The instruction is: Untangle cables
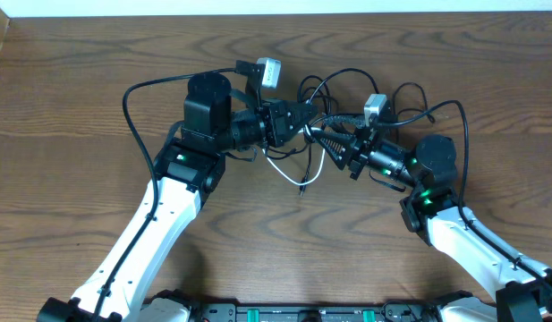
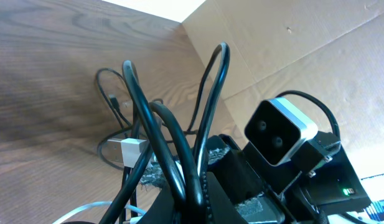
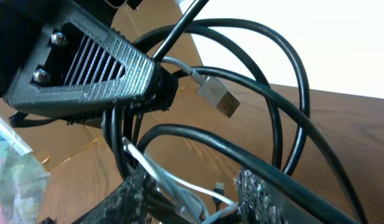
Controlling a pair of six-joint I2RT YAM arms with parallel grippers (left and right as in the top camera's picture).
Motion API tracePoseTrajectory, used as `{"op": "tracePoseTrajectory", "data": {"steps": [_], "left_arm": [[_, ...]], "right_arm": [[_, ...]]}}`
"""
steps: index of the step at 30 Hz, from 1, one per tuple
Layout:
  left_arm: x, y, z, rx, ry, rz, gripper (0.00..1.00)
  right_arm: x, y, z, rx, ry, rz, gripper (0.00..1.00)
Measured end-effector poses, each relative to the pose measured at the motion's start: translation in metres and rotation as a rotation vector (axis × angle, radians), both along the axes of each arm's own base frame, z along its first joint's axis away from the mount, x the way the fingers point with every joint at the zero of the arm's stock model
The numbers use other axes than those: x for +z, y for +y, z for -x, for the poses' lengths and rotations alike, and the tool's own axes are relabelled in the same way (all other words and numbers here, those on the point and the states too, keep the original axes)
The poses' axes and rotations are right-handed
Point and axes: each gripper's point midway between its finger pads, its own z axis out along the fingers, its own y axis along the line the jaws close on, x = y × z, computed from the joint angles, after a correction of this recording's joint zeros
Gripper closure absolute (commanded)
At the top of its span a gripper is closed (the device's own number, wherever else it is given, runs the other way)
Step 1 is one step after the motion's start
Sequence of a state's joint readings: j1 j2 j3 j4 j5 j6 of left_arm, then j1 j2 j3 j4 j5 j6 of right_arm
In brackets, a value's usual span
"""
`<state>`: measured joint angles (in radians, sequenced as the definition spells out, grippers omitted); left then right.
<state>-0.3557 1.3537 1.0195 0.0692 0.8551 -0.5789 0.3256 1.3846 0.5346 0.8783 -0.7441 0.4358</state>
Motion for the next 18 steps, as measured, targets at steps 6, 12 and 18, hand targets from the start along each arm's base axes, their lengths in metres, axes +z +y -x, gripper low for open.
{"op": "tracePoseTrajectory", "data": {"steps": [6, 12, 18], "left_arm": [[0.0007, -0.0026, 0.0039, -0.022, 0.003, 0.006, 0.92], [0.0009, -0.0035, 0.005, -0.027, 0.004, 0.007, 0.92], [-0.0038, -0.0016, 0.0031, -0.01, 0.008, -0.012, 0.92]], "right_arm": [[-0.0001, 0.0001, 0.0001, 0.001, 0.004, -0.002, 0.86], [-0.0004, 0.0004, 0.0008, 0.005, 0.001, 0.001, 0.99], [-0.0007, 0.0023, 0.0044, 0.029, -0.011, 0.009, 0.99]]}}
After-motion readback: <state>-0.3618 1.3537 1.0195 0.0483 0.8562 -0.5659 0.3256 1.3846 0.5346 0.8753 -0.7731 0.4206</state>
